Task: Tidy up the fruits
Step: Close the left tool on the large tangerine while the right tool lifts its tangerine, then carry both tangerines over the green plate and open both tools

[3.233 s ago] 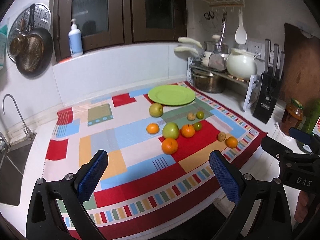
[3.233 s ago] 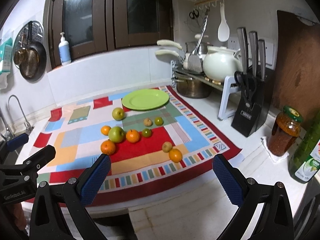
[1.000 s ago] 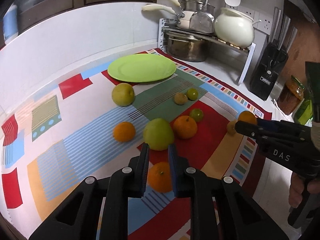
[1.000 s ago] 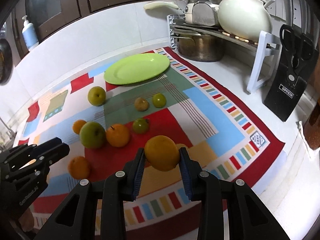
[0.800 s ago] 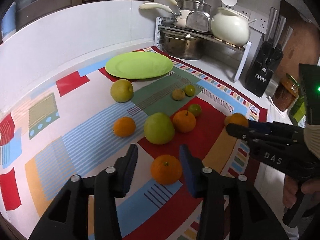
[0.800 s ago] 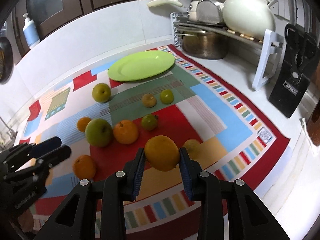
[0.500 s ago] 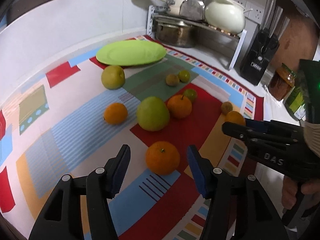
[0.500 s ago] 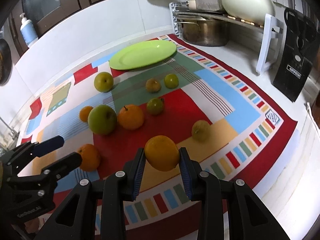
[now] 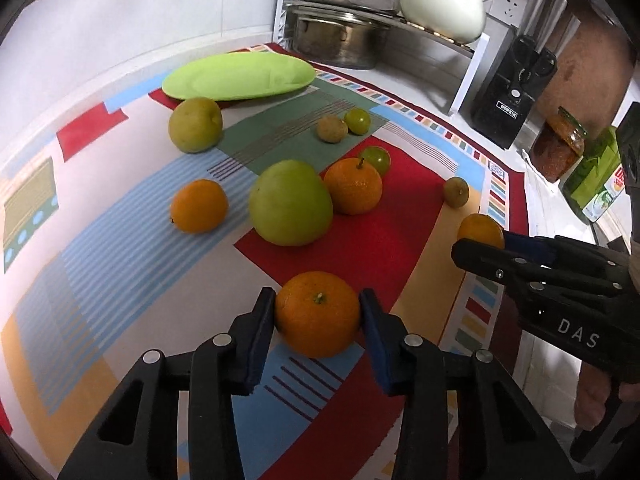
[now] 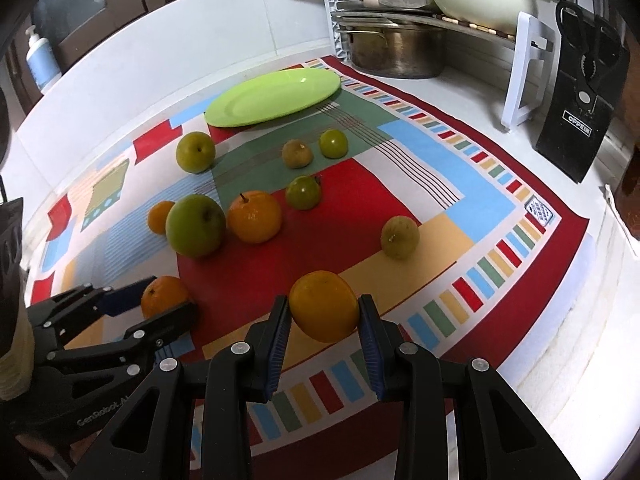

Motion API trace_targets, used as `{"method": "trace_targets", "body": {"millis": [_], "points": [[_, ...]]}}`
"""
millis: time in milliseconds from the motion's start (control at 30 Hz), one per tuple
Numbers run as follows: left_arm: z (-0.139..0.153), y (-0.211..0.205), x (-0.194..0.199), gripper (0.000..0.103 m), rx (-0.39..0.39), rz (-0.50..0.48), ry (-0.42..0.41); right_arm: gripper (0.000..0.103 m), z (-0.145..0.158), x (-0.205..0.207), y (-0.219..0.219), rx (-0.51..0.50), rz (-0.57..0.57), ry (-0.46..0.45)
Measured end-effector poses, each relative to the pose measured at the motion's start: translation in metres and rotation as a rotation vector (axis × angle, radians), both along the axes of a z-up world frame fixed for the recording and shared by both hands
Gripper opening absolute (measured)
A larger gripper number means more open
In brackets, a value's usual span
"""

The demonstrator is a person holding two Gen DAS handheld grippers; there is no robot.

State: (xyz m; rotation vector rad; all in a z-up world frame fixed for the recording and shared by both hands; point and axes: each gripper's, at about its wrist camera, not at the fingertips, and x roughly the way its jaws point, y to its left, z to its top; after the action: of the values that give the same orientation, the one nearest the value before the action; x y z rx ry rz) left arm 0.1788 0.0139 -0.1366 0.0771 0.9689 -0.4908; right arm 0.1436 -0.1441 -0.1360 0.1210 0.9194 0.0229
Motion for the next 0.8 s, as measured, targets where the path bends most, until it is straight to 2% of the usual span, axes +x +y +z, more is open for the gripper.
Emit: {"method": "trace_targets", "body": {"millis": [200, 467, 800], "points": [[0.005, 0.003, -0.001, 0.041, -0.003, -0.013, -0.022, 0.035, 0.002, -0.002, 0.004, -0.006, -0.016, -0.002], [0.027, 0.013, 0.002, 0.041, -0.023, -0.001, -0.06, 0.035, 0.014, -0.002, 0.013, -0.008, -0.007, -0.03], [0.062, 0.018, 0.026, 0.041, -0.029, 0.069, -0.142, 0.035, 0.05, 0.03, 0.021, -0.004, 0.1, -0.123]]}}
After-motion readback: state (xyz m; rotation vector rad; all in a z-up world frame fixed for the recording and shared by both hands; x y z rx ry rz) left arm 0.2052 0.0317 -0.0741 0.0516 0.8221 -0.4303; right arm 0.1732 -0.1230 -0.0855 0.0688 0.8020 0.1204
